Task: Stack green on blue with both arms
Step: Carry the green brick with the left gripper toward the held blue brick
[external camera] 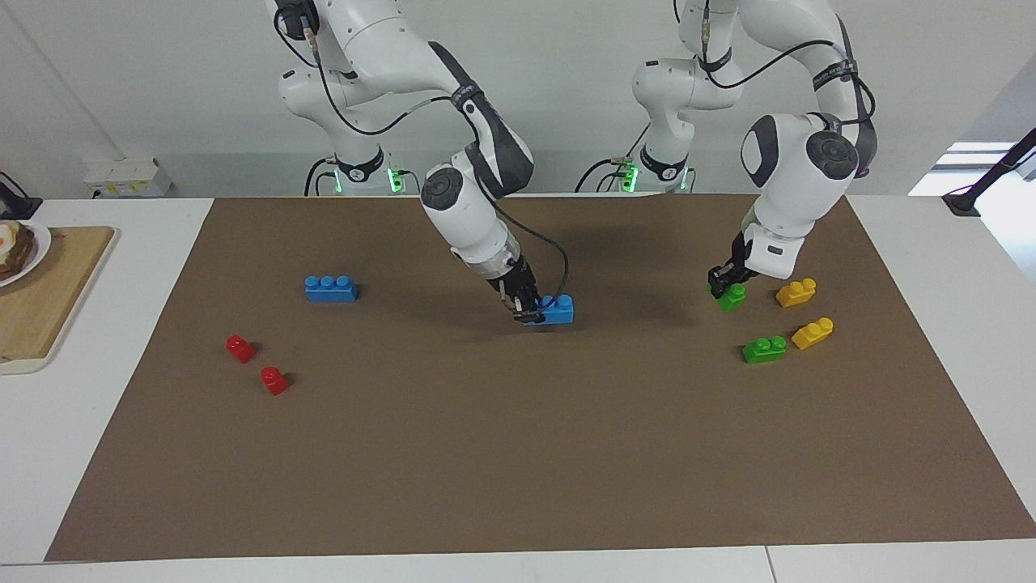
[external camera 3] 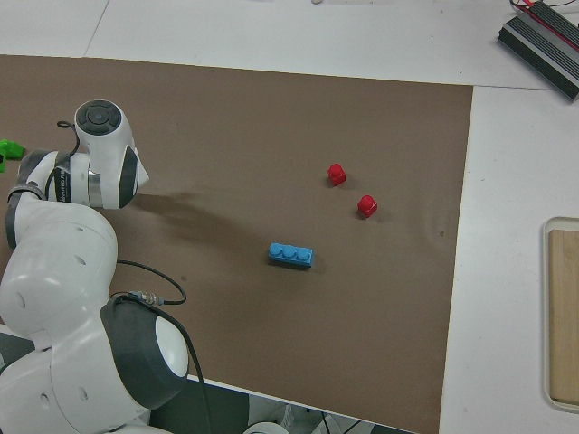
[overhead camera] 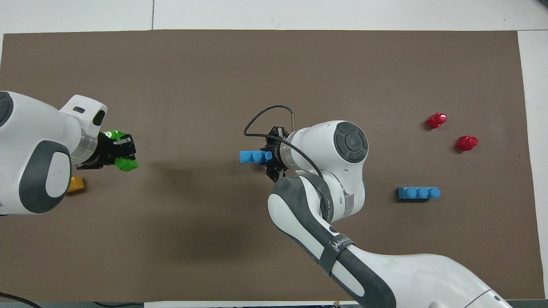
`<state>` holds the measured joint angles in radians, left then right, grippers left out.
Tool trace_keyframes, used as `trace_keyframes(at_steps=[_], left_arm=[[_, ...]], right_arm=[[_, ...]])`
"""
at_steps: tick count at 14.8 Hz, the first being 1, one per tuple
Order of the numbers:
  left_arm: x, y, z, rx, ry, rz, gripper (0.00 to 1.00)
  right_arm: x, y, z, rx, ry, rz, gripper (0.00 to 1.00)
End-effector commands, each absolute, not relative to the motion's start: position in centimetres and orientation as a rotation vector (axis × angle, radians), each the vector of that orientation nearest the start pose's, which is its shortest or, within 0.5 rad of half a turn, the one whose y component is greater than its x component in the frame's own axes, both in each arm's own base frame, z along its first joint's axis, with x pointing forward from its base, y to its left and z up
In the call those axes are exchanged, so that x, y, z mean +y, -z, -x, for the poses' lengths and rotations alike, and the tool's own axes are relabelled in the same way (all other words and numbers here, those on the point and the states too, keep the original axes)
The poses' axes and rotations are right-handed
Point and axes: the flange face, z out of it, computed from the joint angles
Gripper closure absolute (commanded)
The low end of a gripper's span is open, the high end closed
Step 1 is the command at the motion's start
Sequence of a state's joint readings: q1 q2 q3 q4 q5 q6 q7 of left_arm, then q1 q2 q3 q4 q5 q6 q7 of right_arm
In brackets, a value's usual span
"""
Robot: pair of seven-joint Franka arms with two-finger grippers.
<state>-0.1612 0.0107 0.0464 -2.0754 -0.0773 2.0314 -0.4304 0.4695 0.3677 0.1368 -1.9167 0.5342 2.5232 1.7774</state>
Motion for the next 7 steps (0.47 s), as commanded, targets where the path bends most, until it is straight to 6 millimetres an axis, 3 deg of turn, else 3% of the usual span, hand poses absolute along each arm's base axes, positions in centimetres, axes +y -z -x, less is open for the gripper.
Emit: trace_keyframes(at_steps=[1, 4, 7], left_arm=[[-7.2, -41.9, -54.6, -0.654, -0.119, 3.141, 1.0], [-9.8, -42.0, -54.5, -0.806, -0.106, 3.104, 1.0], [-14.2, -41.7, -54.0, -1.11, -0.089, 3.008, 1.0]], right_arm=[[36.8, -30.9, -53.2, 1.999, -0.432, 1.851, 1.0], [36.4, -30.1, -53.5, 2.057, -0.449, 1.801, 1.0], [36.2, -28.5, -53.6, 2.084, -0.438, 1.782, 1.0]])
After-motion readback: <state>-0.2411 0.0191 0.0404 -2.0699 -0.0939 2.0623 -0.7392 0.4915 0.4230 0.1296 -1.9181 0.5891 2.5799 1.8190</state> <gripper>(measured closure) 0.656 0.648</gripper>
